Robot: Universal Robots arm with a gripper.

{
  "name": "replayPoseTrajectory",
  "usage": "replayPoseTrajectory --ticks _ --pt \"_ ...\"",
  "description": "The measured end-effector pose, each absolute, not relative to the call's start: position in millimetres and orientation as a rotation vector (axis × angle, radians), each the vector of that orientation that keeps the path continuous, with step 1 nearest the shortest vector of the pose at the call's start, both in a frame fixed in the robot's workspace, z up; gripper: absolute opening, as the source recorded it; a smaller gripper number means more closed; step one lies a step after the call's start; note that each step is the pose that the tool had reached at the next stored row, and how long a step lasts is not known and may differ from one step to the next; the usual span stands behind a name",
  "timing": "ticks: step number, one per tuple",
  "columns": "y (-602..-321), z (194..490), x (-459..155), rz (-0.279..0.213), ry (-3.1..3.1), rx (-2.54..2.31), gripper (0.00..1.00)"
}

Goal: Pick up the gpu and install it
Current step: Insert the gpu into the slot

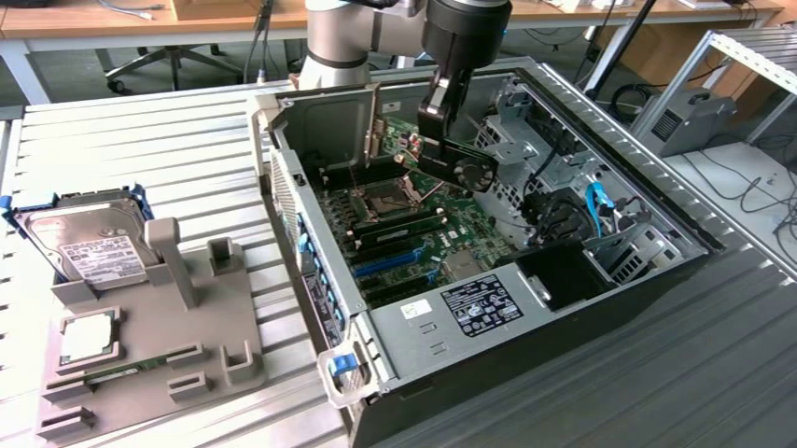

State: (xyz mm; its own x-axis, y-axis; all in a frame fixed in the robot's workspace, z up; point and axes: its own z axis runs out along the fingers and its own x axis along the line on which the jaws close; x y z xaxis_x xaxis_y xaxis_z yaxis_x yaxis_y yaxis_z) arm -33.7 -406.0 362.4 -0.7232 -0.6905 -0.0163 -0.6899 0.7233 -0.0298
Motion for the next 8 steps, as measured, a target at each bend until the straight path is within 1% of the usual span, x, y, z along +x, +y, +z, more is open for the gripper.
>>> replayPoseTrajectory --ticks 8 --pt "-406.0 362.4 -33.7 -0.033 2.881 -1.183 0.26"
